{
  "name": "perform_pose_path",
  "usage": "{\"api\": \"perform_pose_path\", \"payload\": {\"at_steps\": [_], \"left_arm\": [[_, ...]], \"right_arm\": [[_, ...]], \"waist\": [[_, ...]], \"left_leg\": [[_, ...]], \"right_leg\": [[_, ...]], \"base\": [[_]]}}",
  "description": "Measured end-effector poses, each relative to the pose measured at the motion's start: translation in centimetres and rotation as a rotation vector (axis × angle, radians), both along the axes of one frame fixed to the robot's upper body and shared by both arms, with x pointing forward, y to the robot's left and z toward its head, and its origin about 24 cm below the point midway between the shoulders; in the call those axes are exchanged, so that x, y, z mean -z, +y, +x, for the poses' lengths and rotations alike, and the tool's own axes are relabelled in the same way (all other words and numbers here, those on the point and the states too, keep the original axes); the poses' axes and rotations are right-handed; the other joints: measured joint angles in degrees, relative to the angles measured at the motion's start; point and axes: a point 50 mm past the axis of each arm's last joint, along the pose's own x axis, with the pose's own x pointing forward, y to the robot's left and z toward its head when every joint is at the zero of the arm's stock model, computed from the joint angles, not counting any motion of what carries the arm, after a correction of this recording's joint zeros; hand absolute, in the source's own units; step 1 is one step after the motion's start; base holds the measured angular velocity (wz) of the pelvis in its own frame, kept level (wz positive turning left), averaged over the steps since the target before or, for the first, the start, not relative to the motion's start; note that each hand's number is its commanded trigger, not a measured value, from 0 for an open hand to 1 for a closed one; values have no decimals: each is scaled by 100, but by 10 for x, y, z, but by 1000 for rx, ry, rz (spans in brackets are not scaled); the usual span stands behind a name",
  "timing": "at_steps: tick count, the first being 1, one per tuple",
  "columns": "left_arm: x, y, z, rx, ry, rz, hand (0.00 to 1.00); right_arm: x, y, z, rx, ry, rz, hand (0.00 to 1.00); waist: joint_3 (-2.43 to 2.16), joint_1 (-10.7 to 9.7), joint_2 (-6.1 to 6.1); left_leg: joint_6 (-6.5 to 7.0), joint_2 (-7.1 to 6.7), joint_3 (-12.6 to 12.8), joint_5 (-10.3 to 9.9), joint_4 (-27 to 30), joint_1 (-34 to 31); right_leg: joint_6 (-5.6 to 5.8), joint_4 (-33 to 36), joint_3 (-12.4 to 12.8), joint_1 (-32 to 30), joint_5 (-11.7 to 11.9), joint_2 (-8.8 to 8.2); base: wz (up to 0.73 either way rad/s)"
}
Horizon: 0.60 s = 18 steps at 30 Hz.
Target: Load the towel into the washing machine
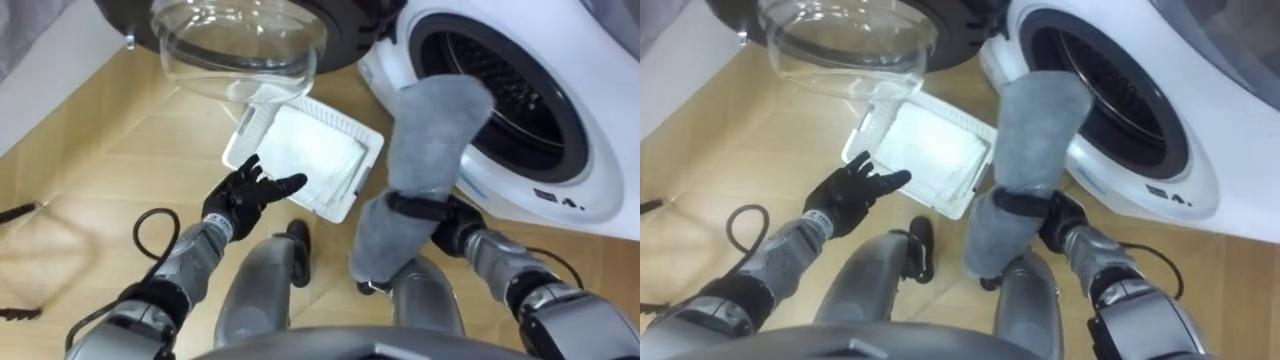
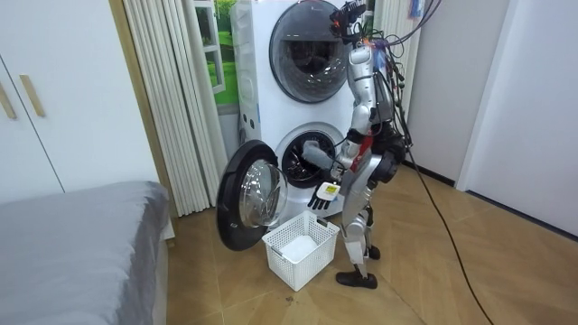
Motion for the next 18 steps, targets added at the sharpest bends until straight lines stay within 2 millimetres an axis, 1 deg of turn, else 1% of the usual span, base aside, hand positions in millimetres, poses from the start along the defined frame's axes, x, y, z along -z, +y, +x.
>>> {"api": "perform_pose_path", "payload": {"at_steps": [3, 6, 8, 10, 14, 15, 18], "left_arm": [[2, -1, -2, 24, 10, 42, 0], [3, -1, -4, 44, 19, 79, 0], [3, -2, -4, 43, 25, 83, 0], [4, -2, -5, 38, 36, 84, 0], [4, 1, -5, 38, 45, 89, 0], [4, 0, -5, 39, 50, 87, 0], [4, 2, -5, 34, 57, 92, 0]], "right_arm": [[0, -7, -1, 109, 4, 41, 100], [-4, -13, 4, 248, -16, 114, 100], [-6, -15, 7, 306, -30, 147, 100], [-7, -17, 8, 367, -37, 186, 100], [-10, -21, 13, 497, -62, 282, 100], [-12, -24, 15, 539, -73, 307, 100], [-17, -33, 18, 621, -102, 358, 100]], "waist": [[3, -37, -9], [3, -29, -10], [4, -35, -11], [6, -41, -14], [5, -73, -23], [8, -99, -27], [8, -159, -37]], "left_leg": [[24, -69, 20, 14, 2, 23], [45, -127, 0, 27, 5, -27], [59, -152, -9, 36, 9, -48], [63, -165, -10, 36, 59, -65], [64, -188, 0, 36, 86, -103], [66, -208, 11, 37, 98, -120], [82, -215, 31, 47, 137, -173]], "right_leg": [[38, 170, 14, -34, -76, -111], [38, 194, 15, -101, -83, -146], [47, 218, 8, -127, -88, -179], [71, 259, 18, -129, -102, -193], [83, 323, 35, -191, -120, -228], [80, 378, 25, -224, -140, -268], [81, 444, 45, -291, -148, -289]], "base": [[9], [2], [6], [5], [2], [4], [0]]}}
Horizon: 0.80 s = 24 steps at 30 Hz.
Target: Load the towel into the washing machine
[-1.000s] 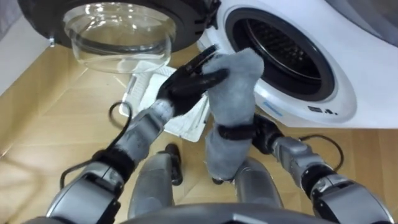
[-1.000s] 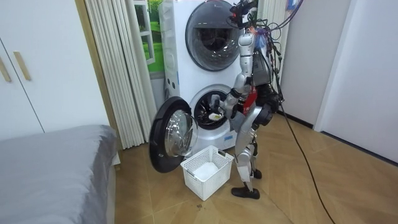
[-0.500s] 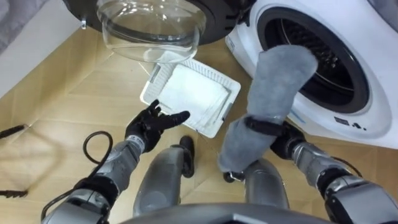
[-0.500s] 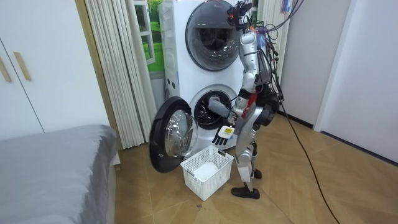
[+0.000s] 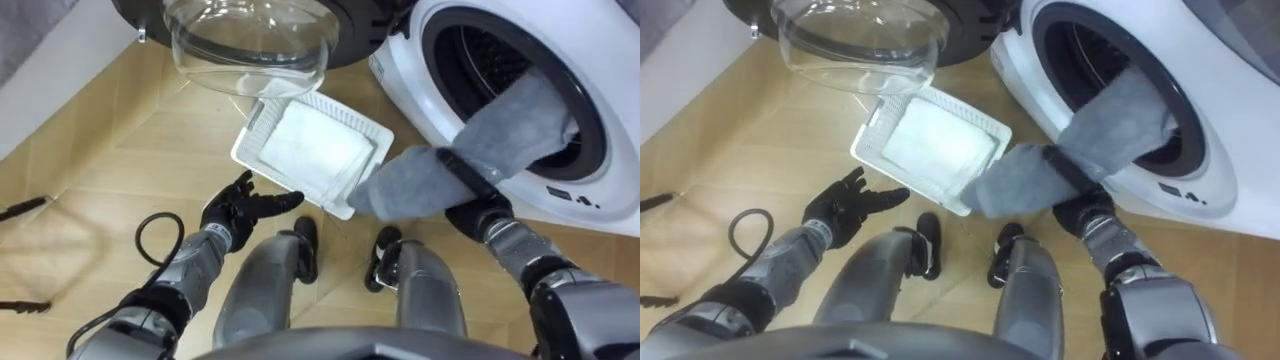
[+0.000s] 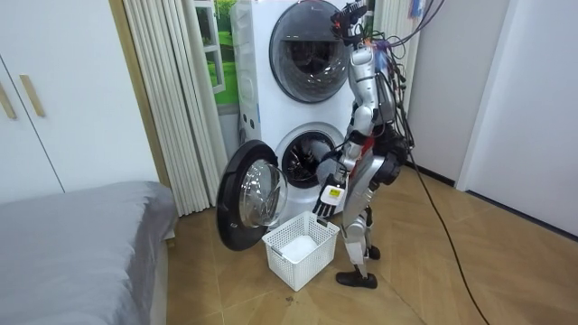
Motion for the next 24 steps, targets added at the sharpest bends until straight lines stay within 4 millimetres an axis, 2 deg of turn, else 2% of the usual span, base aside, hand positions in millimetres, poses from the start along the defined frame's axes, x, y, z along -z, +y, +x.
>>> {"api": "perform_pose_path", "payload": {"at_steps": [5, 10, 11, 12, 13, 17, 19, 22, 24], "left_arm": [[-3, 3, 1, -35, 4, 24, 0], [-6, 15, 3, -77, 9, 91, 0], [-8, 15, 4, -79, 5, 96, 0], [-8, 16, 1, -84, 10, 101, 0], [-8, 16, 0, -85, 11, 101, 0], [-8, 17, -4, -78, 11, 119, 0], [-11, 21, -5, -80, -8, 152, 0], [-14, 22, -5, -77, -23, 182, 0], [-16, 21, -4, -71, -35, 202, 0]], "right_arm": [[-18, -12, 21, 95, -61, 52, 100], [-32, -11, 40, 150, -64, 158, 100], [-35, -10, 43, 153, -67, 169, 76], [-41, -9, 50, 158, -75, 189, 16], [-48, -9, 58, 166, -90, 210, 0], [-66, -12, 76, 228, -131, 272, 0], [-76, -15, 85, 274, -156, 311, 0], [-91, -30, 92, 335, -177, 310, 0], [-92, -36, 90, 361, -147, 296, 0]], "waist": [[6, -31, -130], [-4, -164, -442], [-6, -194, -454], [-10, -267, -499], [-11, -328, -535], [-14, -380, -591], [-12, -475, -622], [-12, -512, -623], [-13, -546, -622]], "left_leg": [[3, 21, 173, -2, 147, -197], [32, 71, 314, -18, 331, -303], [51, 81, 314, -30, 360, -327], [96, 88, 326, -52, 370, -363], [142, 96, 348, -74, 425, -418], [218, 98, 400, -121, 527, -548], [290, 69, 453, -164, 616, -611], [366, 14, 470, -212, 722, -698], [403, -13, 482, -232, 729, -680]], "right_leg": [[-12, 229, 194, -316, -7, -24], [-23, 416, 205, -414, -57, -50], [-23, 427, 192, -422, -59, -51], [-13, 473, 187, -466, -66, -77], [-4, 555, 177, -525, -79, -117], [33, 645, 204, -638, -65, -123], [80, 763, 204, -726, -92, -199], [153, 897, 248, -822, -134, -292], [197, 909, 263, -804, -158, -311]], "base": [[-12], [6], [0], [10], [10], [2], [2], [5], [9]]}}
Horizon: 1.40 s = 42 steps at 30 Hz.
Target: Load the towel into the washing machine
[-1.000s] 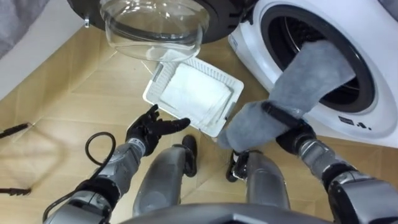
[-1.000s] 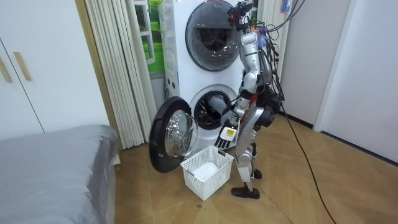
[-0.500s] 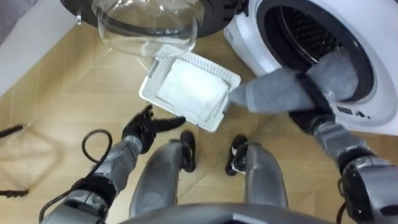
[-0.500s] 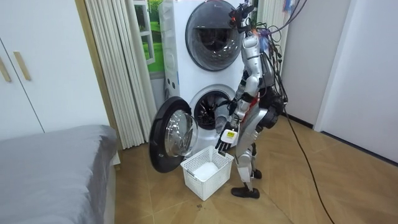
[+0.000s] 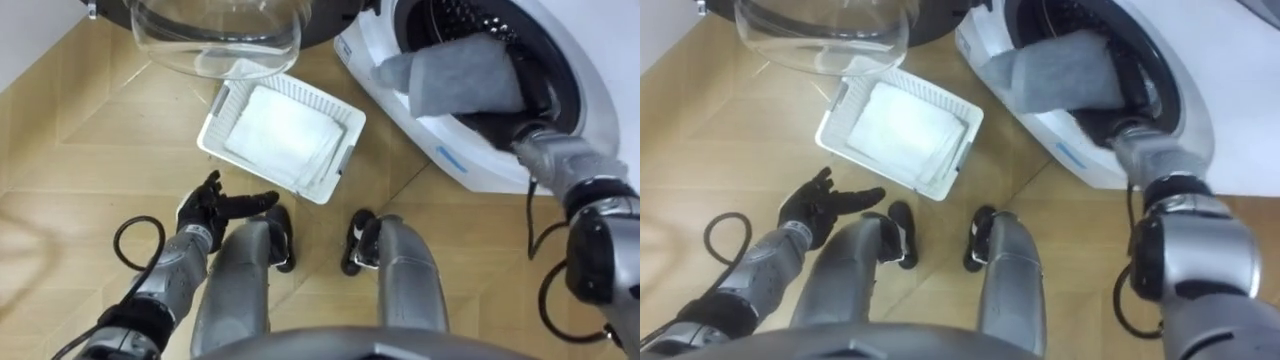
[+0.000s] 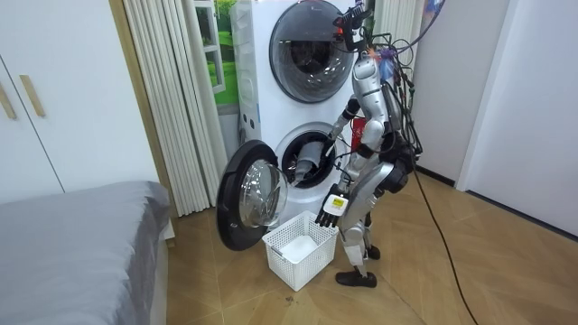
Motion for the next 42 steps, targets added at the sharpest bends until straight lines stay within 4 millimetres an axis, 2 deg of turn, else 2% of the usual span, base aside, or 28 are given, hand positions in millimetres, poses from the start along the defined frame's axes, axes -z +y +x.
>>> {"api": "perform_pose_path", "payload": {"at_steps": [4, 8, 10, 14, 21, 24, 29, 31, 38, 42], "left_arm": [[-3, -1, 3, 13, -16, 10, 0], [-3, -7, 5, 12, -23, -7, 0], [-2, -14, 4, 33, -22, -3, 0], [-1, -18, 1, 36, -17, -12, 0], [-5, -25, 3, 40, -49, -39, 0], [-6, -29, 5, 49, -57, -51, 0], [-3, -34, 6, 59, -43, -64, 0], [1, -36, 2, 57, -21, -70, 0], [10, -31, -1, 105, 29, -30, 0], [16, -16, -7, 201, 71, 105, 0]], "right_arm": [[-1, -2, 0, 36, 30, 27, 0], [-1, -4, 0, 77, 68, 60, 0], [-2, -8, -1, 119, 85, 81, 0], [-7, -10, 2, 160, 113, 94, 0], [-11, -14, 3, 227, 158, 72, 0], [-12, -16, 3, 244, 155, 64, 0], [-10, -18, 1, 276, 184, 75, 0], [-5, -18, -4, 292, 202, 78, 0], [15, -20, -22, 339, 237, 57, 0], [45, -23, -57, 359, 269, 23, 0]], "waist": [[-1, -22, 3], [1, -94, 39], [4, -100, 82], [-1, -99, 177], [-23, -22, 267], [-50, 13, 326], [-46, 73, 425], [-54, 86, 474], [-60, 167, 483], [-64, 304, 500]], "left_leg": [[28, -15, 11, -16, 28, 7], [59, -9, 61, -22, 35, 18], [104, 22, 191, -31, 36, 19], [152, 17, 264, -59, 53, 30], [165, 6, 346, -57, 4, 68], [165, 12, 391, -56, -27, 90], [163, 14, 437, -56, -154, 287], [156, -10, 444, -46, -295, 475], [143, -8, 410, 3, -611, 831], [73, 51, 347, 45, -986, 1326]], "right_leg": [[36, 2, -6, 29, -1, -22], [59, 25, -122, 92, -44, -104], [104, 61, -120, 86, -85, -143], [131, 101, -90, 72, -104, -181], [145, 117, -7, 27, -104, -189], [141, 109, 14, 25, -98, -189], [144, 0, 0, 203, -84, -183], [171, -135, -16, 395, -63, -176], [256, -625, -118, 837, 62, -66], [281, -1242, -227, 1470, 221, 139]], "base": [[1], [16], [17], [1], [-3], [-4], [-2], [0], [-1], [-5]]}}
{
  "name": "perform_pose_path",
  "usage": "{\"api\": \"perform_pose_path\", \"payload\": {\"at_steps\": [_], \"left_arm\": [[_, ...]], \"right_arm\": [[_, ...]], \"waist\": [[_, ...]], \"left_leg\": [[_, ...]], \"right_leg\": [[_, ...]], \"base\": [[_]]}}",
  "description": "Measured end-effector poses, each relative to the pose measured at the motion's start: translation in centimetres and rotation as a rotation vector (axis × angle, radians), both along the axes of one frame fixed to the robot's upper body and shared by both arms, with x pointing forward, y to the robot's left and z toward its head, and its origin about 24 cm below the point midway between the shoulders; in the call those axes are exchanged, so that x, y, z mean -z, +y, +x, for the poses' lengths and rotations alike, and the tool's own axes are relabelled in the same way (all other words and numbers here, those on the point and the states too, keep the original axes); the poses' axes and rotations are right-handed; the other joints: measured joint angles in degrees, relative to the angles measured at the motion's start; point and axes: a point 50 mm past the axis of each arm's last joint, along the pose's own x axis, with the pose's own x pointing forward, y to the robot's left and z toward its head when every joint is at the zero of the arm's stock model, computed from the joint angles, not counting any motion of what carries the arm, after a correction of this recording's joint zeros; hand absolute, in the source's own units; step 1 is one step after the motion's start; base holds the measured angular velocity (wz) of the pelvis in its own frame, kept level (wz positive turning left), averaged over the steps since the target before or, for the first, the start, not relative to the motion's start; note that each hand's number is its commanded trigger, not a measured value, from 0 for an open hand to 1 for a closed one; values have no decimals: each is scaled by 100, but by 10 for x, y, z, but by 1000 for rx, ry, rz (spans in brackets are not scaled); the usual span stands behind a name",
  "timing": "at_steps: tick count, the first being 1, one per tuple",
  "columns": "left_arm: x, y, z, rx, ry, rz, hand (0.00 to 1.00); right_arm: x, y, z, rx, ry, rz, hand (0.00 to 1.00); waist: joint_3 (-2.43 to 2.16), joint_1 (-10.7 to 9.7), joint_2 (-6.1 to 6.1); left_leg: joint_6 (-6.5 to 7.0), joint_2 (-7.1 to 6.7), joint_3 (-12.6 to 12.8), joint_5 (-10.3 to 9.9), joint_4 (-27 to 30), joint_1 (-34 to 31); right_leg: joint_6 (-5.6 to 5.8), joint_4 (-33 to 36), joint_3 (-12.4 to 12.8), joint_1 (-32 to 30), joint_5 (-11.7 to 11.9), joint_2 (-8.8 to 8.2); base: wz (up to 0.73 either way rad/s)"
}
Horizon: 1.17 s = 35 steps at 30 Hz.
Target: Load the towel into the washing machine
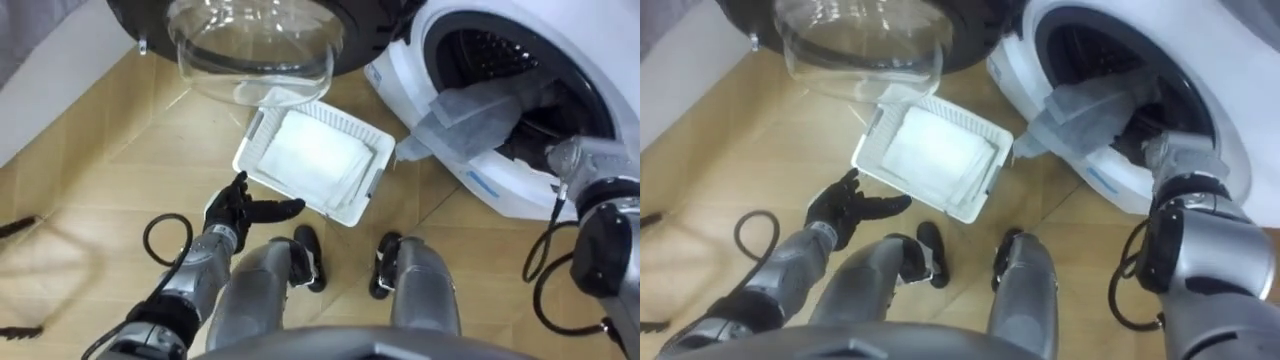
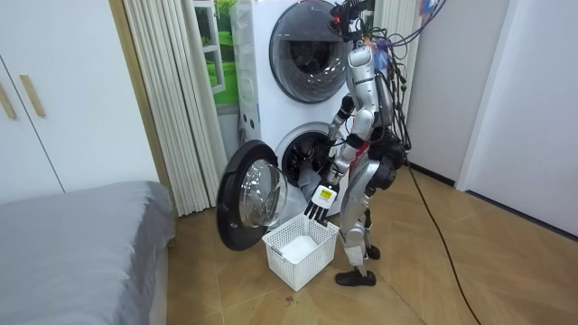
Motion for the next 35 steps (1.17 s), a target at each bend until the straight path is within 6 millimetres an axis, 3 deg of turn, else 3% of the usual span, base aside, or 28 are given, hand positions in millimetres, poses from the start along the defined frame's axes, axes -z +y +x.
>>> {"api": "perform_pose_path", "payload": {"at_steps": [5, 7, 13, 15, 18, 22, 27, 30, 35], "left_arm": [[11, 25, -18, 107, 75, 195, 0], [14, 34, -29, 124, 99, 240, 0], [22, 59, -63, 60, 172, 288, 0], [26, 62, -73, 49, 201, 293, 0], [29, 67, -87, 22, 233, 291, 0], [34, 70, -108, 3, 293, 293, 0], [36, 75, -127, -47, 336, 290, 0], [37, 73, -128, -78, 341, 273, 0], [38, 74, -129, -96, 356, 255, 0]], "right_arm": [[43, 3, -62, -110, 144, -89, 0], [59, 5, -93, -228, 238, -152, 0], [79, 7, -149, -655, 499, -343, 0], [84, 12, -164, -825, 565, -386, 0], [93, 30, -175, -1033, 598, -405, 0], [97, 44, -176, -1282, 612, -459, 0], [103, 62, -180, -1432, 591, -459, 0], [104, 64, -183, -1497, 591, -462, 0], [105, 72, -183, -1552, 563, -449, 0]], "waist": [[-20, 9, 31], [-80, -23, 98], [-116, -87, 83], [-153, -87, 45], [-200, -56, -45], [-203, -49, -59], [-215, -52, -130], [-211, -51, -133], [-172, -54, -198]], "left_leg": [[-90, 37, -90, 55, -408, 596], [-144, 47, -96, 87, -673, 869], [-259, 19, -72, 165, -1135, 1449], [-307, 19, -61, 195, -1295, 1721], [-363, 51, -61, 223, -1410, 1976], [-435, 89, -62, 229, -1645, 2406], [-518, 59, -69, 284, -1907, 2830], [-534, 59, -80, 277, -1935, 2955], [-561, 67, -80, 259, -1953, 3089]], "right_leg": [[19, -687, -113, 765, 163, 206], [25, -1061, -167, 1067, 285, 297], [15, -1437, -86, 1575, 359, 400], [14, -1532, -109, 1810, 360, 425], [-46, -1795, -144, 2124, 411, 530], [-62, -2058, -114, 2533, 477, 624], [-86, -2318, -124, 2933, 525, 707], [-85, -2378, -123, 3075, 524, 724], [-85, -2474, -111, 3236, 524, 749]], "base": [[-2], [-8], [-11], [-4], [-1], [-7], [-2], [-2], [-2]]}}
